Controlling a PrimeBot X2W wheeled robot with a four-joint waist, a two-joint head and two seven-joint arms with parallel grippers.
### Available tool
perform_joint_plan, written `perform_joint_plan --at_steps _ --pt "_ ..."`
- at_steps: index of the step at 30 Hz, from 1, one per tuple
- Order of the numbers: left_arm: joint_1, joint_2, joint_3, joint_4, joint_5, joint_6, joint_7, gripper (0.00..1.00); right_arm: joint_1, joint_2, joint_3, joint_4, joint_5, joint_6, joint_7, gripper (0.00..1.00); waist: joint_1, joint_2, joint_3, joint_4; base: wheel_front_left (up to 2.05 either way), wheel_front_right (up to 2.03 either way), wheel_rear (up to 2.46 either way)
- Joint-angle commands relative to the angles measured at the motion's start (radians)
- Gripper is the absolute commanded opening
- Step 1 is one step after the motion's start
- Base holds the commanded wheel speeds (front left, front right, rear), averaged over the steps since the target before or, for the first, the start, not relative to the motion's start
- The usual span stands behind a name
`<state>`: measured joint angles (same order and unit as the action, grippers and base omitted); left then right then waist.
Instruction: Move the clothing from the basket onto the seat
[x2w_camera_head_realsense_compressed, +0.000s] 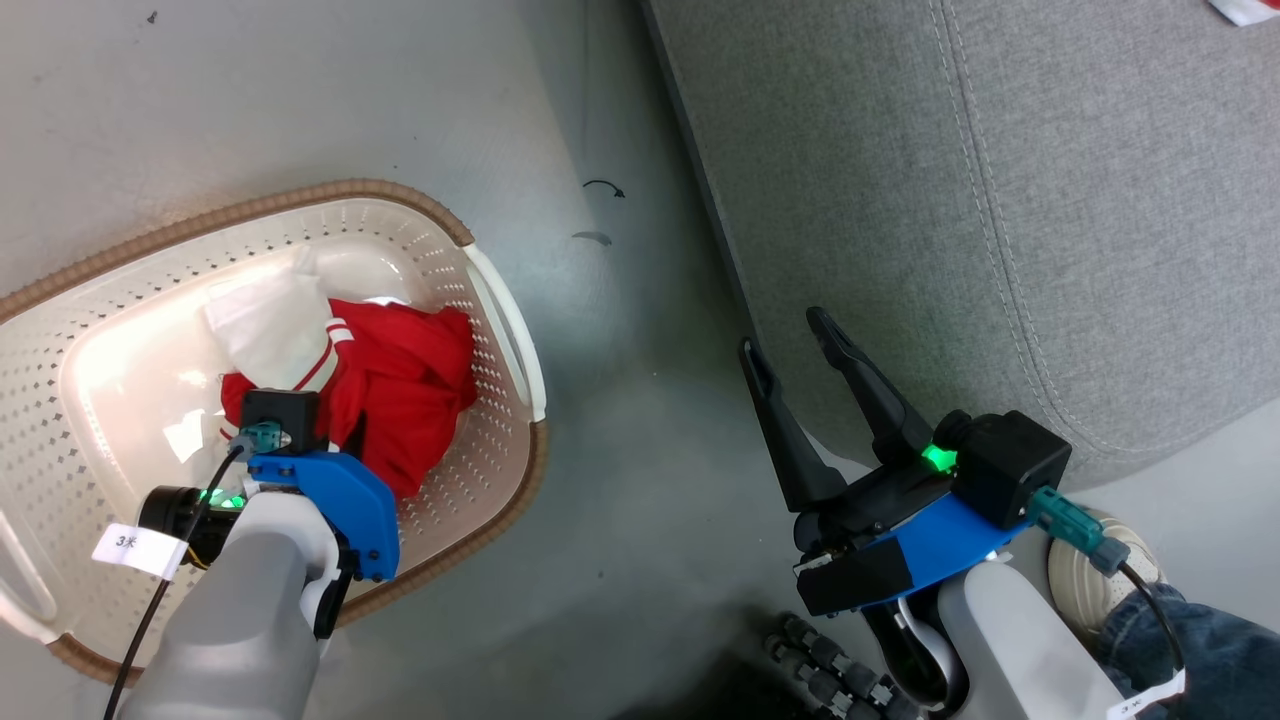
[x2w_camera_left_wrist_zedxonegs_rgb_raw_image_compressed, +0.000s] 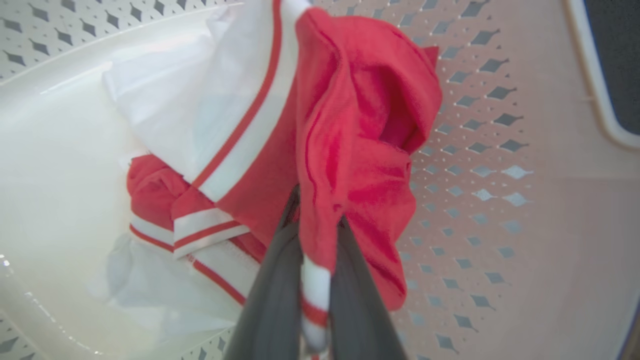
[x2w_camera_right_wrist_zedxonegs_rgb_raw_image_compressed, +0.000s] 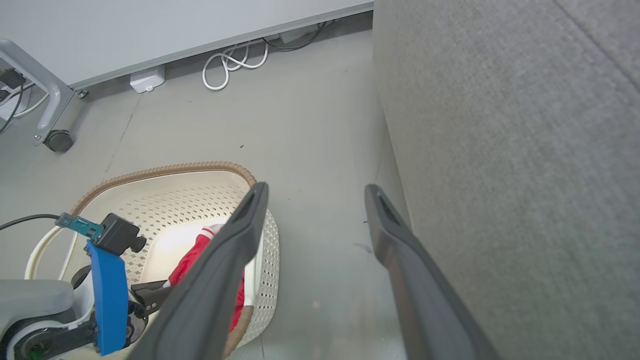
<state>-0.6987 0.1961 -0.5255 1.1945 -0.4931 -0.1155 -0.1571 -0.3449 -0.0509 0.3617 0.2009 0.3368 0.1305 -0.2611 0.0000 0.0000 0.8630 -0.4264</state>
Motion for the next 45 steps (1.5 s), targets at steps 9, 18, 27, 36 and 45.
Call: perform_joint_plan --at_steps 9,18,27,36,45 --pt "-0.024 -0.011 -0.008 0.022 -0.022 -0.011 -0.013 0.00 -0.019 0.001 -0.003 0.009 -0.010 0.000 -0.005 1.00 0.0000 0.0000 -0.020 0.008 0.00 0.00 0.00" --pt "-0.001 -0.036 -0.018 0.028 -0.051 -0.015 -0.021 0.00 -0.016 0.001 -0.017 0.028 -0.027 0.000 -0.004 1.00 0.0000 0.0000 -0.091 0.034 0.00 0.00 0.00" --pt "0.053 -0.070 -0.077 -0.056 -0.102 -0.015 -0.060 0.00 0.014 0.001 -0.064 0.039 -0.075 0.000 0.026 1.00 0.0000 0.0000 -0.246 0.107 0.00 0.00 0.00" --pt "0.127 -0.075 -0.209 -0.206 -0.170 -0.016 -0.093 0.00 0.094 0.000 -0.142 0.023 -0.123 0.000 0.084 1.00 0.0000 0.0000 -0.445 0.200 0.00 0.00 0.00" --pt "0.099 -0.060 -0.326 -0.343 -0.211 -0.016 -0.107 0.00 0.184 0.000 -0.194 -0.029 -0.153 0.000 0.148 1.00 0.0000 0.0000 -0.588 0.282 0.00 0.00 0.00"
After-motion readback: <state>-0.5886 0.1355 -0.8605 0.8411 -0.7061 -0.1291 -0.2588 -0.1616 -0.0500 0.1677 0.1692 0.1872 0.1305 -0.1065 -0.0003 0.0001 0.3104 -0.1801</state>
